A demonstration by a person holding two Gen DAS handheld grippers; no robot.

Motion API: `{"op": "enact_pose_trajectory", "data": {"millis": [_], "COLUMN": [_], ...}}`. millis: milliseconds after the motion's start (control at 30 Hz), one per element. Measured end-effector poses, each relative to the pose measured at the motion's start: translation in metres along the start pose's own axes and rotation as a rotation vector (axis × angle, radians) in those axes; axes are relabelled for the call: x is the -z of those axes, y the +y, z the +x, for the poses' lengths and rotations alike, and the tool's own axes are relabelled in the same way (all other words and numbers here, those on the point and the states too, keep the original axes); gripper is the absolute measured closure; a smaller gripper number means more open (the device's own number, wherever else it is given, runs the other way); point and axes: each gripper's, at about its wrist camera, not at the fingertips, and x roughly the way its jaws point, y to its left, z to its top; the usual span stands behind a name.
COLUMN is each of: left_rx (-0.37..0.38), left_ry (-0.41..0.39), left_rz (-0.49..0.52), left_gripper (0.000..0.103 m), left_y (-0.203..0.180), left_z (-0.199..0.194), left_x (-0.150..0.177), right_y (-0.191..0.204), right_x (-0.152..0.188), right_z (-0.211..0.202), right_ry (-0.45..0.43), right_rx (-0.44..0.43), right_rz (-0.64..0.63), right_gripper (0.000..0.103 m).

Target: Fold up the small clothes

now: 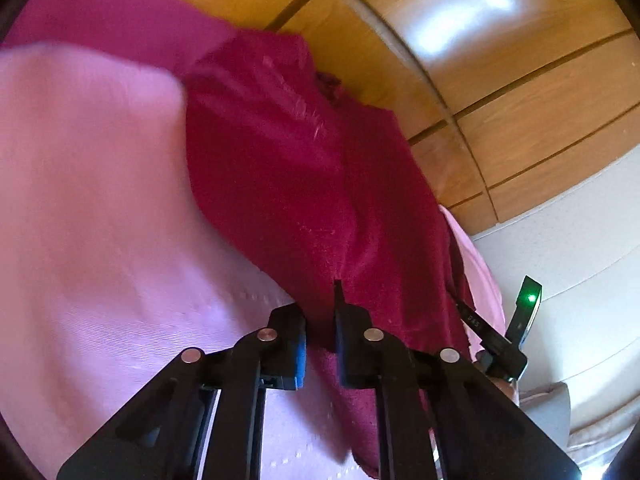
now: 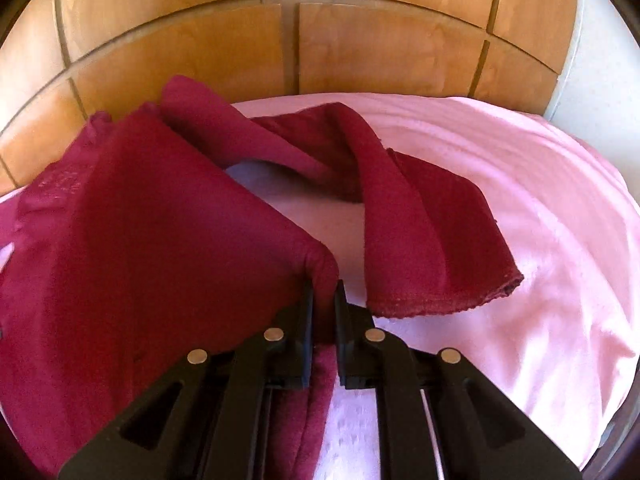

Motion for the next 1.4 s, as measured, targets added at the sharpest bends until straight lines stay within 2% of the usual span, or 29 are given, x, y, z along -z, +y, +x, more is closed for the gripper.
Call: {"op": "enact_pose_trajectory", "data": {"millis": [67,167,300,367,400,433,533,567,633,733,800,833,900,1033,1133,1200,1300,1400], "left_rx": [0.016,-0.006,-0.069,-0.085,-0.081,-0.073,-0.127,-0.147,-0.175,-0.239,-0.25,-0.239,-0.211,-0.113,-0.05,-0.046,-0.07,-0.051], "left_ry": [-0.009,-0.012,0.023,0.008,-0.002,-0.036,-0.151,-0.174,-0.173,-0.128,-0.072,-0.054,-0.011,0.008,0.016,0.024,0.023,-0.012], "left_rz": [0.01,0.051,0.082,0.072,0.064,0.051,0.026,0.007,-0.018,-0.029,-0.048,-0.062,-0.096,-0.108,-0.099,-0.088,-0.047,0.025], "left_gripper": [0.094,0.095,0.094,0.094,0.092,0.086,0.068,0.068,0.068,0.068,0.068,0.068,0.068,0.068,0.068,0.069,0.098,0.099], "left_y": [-0.003,-0.013,-0.02,-0.017,-0.015,-0.01,0.012,0.024,0.042,0.065,0.085,0.094,0.112,0.11,0.104,0.102,0.097,0.086], "left_z": [-0.02,-0.063,-0.122,-0.159,-0.167,-0.182,-0.214,-0.218,-0.217,-0.196,-0.182,-0.179,-0.17,-0.154,-0.147,-0.143,-0.14,-0.165], "left_x": [-0.007,-0.022,-0.036,-0.039,-0.039,-0.041,-0.033,-0.027,-0.017,0.009,0.034,0.045,0.069,0.1,0.112,0.113,0.11,0.111], "right_y": [0.004,0.014,0.036,0.044,0.046,0.047,0.043,0.04,0.033,0.038,0.043,0.043,0.042,0.045,0.049,0.05,0.054,0.048], "right_x": [-0.002,0.0,0.017,0.036,0.044,0.057,0.078,0.083,0.09,0.097,0.099,0.097,0.098,0.112,0.118,0.121,0.121,0.115], "right_z": [-0.012,-0.043,-0.087,-0.107,-0.112,-0.116,-0.113,-0.108,-0.099,-0.095,-0.093,-0.088,-0.083,-0.078,-0.08,-0.085,-0.087,-0.105], "right_ry": [-0.011,-0.023,-0.031,-0.015,-0.001,0.025,0.052,0.067,0.09,0.101,0.107,0.124,0.143,0.182,0.181,0.181,0.172,0.138], "right_rx": [-0.037,-0.129,-0.266,-0.341,-0.36,-0.386,-0.329,-0.314,-0.275,-0.221,-0.192,-0.193,-0.222,-0.239,-0.246,-0.258,-0.271,-0.301], "right_rz": [-0.011,-0.039,-0.112,-0.135,-0.139,-0.139,-0.144,-0.128,-0.108,-0.125,-0.14,-0.142,-0.127,-0.14,-0.14,-0.139,-0.161,-0.148], "right_gripper": [0.095,0.095,0.095,0.095,0.095,0.095,0.095,0.095,0.095,0.095,0.088,0.086,0.063,0.062,0.063,0.076,0.094,0.095]}}
